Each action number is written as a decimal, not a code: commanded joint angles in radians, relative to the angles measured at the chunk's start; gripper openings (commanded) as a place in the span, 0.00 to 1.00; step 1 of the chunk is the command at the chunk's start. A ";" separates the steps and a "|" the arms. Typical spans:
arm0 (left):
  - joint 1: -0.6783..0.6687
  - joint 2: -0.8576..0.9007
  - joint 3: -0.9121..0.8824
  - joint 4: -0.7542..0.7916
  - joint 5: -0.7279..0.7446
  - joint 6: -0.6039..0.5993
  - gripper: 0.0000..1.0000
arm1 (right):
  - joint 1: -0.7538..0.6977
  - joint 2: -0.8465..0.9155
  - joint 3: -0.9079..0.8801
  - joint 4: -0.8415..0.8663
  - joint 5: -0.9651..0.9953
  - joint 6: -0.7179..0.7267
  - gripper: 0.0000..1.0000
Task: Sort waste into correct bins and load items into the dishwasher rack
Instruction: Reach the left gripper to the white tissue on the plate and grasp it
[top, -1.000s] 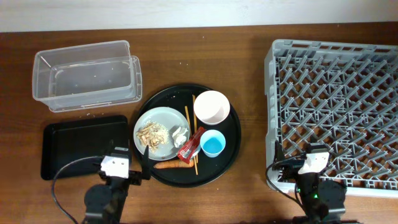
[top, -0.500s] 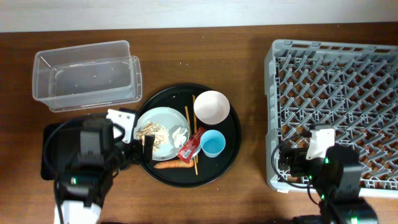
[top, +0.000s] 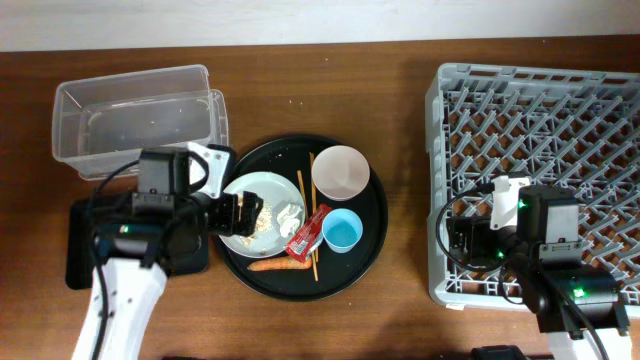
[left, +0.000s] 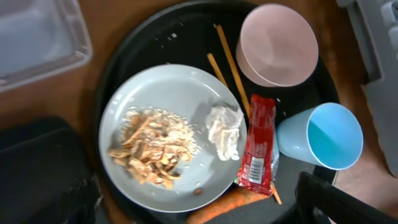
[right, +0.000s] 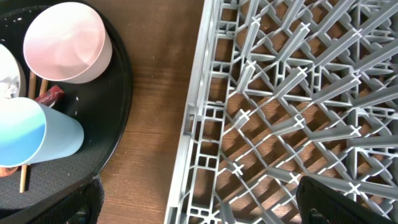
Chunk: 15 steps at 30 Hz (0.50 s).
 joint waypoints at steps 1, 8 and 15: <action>-0.044 0.120 0.018 0.018 0.048 -0.006 0.99 | 0.007 0.001 0.021 0.000 -0.009 0.011 0.98; -0.150 0.354 0.018 0.092 0.047 -0.006 0.93 | 0.007 0.001 0.021 0.000 -0.008 0.011 0.98; -0.173 0.480 0.018 0.122 0.047 -0.005 0.79 | 0.007 0.001 0.021 0.000 -0.009 0.011 0.98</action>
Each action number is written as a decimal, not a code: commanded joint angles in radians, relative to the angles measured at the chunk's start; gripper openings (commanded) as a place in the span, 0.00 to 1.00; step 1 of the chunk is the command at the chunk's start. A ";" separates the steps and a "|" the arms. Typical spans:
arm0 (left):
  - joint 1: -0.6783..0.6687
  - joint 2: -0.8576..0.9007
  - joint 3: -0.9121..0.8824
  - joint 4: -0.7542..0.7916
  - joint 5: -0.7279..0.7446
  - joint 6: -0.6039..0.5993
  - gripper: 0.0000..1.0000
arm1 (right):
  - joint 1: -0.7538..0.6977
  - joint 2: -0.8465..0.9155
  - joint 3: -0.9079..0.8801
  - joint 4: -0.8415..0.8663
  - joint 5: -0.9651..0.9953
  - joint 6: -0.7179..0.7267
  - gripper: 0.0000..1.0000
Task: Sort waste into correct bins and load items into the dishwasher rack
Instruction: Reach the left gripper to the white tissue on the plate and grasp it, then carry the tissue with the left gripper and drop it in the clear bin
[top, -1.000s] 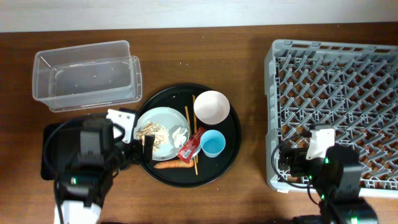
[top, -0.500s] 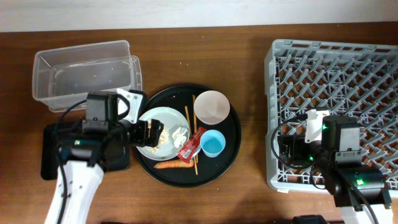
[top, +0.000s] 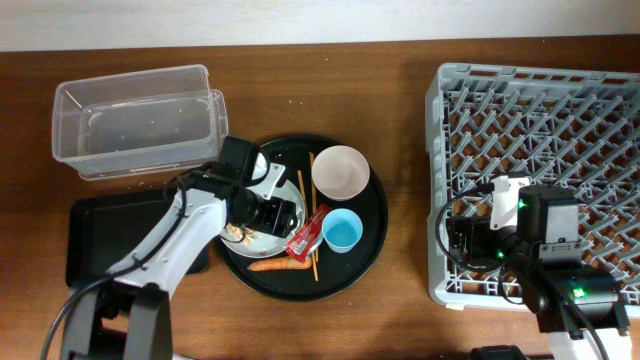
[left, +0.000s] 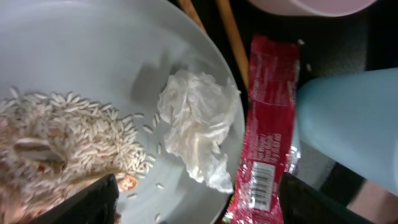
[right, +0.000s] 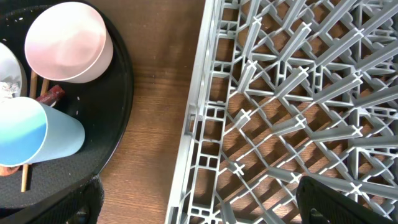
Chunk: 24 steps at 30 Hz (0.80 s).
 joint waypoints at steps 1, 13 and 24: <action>-0.011 0.039 0.016 0.016 0.018 0.001 0.79 | 0.007 0.001 0.021 0.000 -0.005 0.011 0.98; -0.051 0.106 0.015 0.080 -0.044 0.000 0.61 | 0.007 0.001 0.021 -0.007 -0.005 0.011 0.98; -0.049 0.102 0.040 0.082 -0.052 0.001 0.02 | 0.007 0.001 0.021 -0.008 -0.005 0.011 0.98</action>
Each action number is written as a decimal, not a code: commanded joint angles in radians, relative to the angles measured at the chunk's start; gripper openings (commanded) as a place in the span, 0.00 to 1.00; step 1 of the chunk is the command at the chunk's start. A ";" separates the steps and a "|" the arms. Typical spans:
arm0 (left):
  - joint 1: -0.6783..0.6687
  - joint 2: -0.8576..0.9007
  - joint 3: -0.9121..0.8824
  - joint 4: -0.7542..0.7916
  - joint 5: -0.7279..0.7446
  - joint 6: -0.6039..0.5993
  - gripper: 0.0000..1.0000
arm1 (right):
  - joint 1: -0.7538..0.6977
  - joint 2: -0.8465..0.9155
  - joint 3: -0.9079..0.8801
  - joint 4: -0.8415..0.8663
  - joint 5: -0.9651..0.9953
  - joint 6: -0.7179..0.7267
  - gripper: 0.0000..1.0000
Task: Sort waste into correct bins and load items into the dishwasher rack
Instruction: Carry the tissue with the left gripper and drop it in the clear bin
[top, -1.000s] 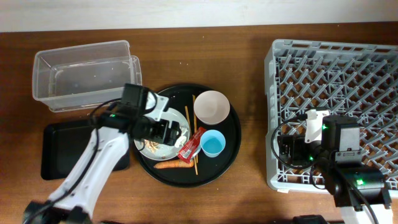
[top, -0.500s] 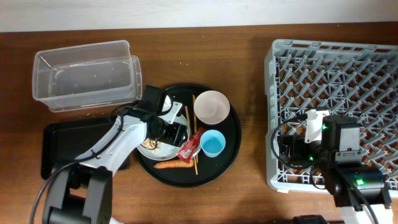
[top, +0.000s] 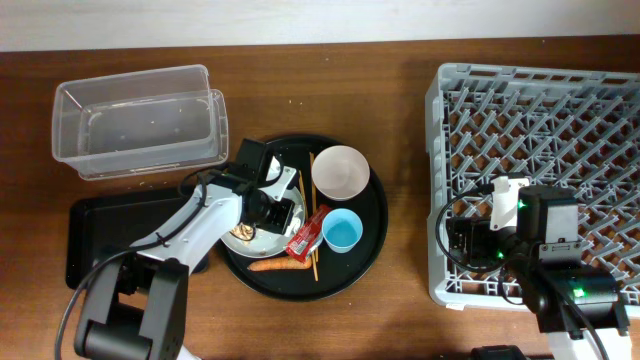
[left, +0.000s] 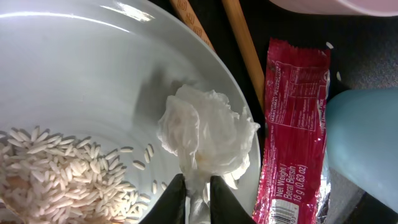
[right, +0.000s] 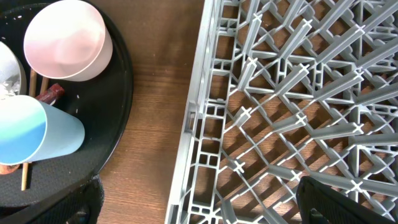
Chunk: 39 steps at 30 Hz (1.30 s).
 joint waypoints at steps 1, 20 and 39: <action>0.001 0.001 0.051 -0.005 -0.012 0.006 0.01 | 0.007 0.001 0.021 -0.001 -0.005 0.009 0.98; 0.357 -0.043 0.290 0.278 -0.364 0.006 0.17 | 0.007 0.001 0.021 0.000 -0.001 0.009 0.98; 0.163 -0.142 0.290 -0.344 0.064 0.039 0.72 | 0.007 0.001 0.021 0.000 -0.001 0.009 0.98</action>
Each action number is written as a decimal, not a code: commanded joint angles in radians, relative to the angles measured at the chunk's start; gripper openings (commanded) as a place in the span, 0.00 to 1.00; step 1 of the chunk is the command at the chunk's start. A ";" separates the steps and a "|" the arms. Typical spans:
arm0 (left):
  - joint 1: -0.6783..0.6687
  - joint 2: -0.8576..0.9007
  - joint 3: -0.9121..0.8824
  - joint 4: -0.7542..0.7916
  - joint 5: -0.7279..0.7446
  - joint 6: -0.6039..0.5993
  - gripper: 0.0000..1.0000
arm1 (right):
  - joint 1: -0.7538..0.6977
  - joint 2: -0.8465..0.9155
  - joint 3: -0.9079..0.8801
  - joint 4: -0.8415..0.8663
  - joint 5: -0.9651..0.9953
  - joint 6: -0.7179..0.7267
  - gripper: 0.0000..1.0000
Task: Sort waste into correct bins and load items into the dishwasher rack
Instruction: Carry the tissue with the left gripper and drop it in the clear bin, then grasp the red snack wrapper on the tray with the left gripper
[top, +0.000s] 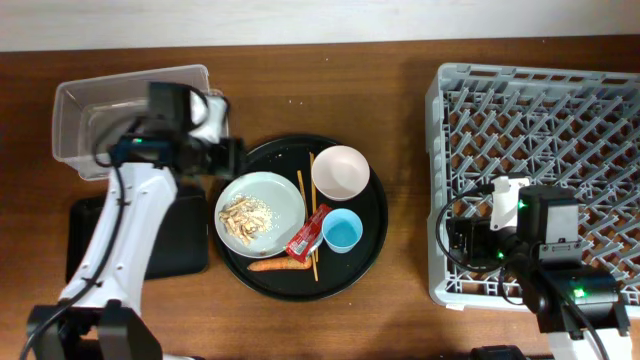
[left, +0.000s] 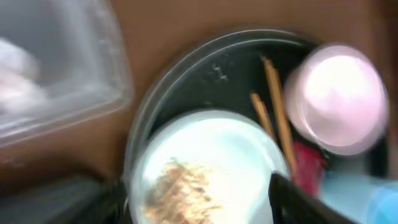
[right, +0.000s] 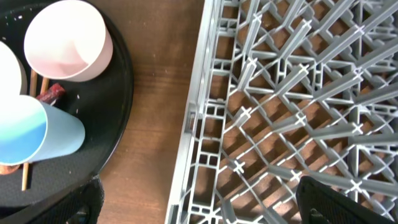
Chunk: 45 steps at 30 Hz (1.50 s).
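My left gripper (top: 228, 157) hangs open between the clear bin (top: 120, 95) and the black round tray (top: 375, 215). Its own view is blurred; nothing shows between the jaws (left: 199, 211), and a white blur (left: 15, 71) lies inside the clear bin (left: 81, 56). On the tray lie a white plate (top: 262, 208) with rice scraps, a pink bowl (top: 340, 172), a blue cup (top: 342, 232), a red packet (top: 308, 233), chopsticks (top: 300, 190) and a carrot (top: 280, 266). My right gripper (right: 199, 211) stands open over the near-left corner of the grey dishwasher rack (right: 298, 93).
A flat black bin (top: 85, 240) lies at the front left, partly under my left arm. The rack (top: 540, 150) fills the right side of the table. Bare brown wood separates the tray from the rack.
My left gripper was shut on the crumpled white tissue on the plate. Now it is open near the clear bin's right end, and the tissue is gone from the plate. The right arm has not moved.
My left gripper was first open above the left of the plate, then low over the tissue with its jaws either side. Then it was shut on the tissue. Now it is open beside the clear bin, with a white blur inside the bin.
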 joint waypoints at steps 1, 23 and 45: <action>-0.100 -0.008 -0.029 -0.121 0.087 0.038 0.74 | 0.007 0.001 0.018 -0.001 -0.002 0.009 0.98; -0.276 0.004 -0.394 0.104 0.084 0.037 0.73 | 0.007 0.001 0.018 -0.012 -0.002 0.009 0.98; -0.312 0.086 -0.392 0.199 0.099 0.021 0.25 | 0.007 0.001 0.018 -0.015 -0.002 0.009 0.98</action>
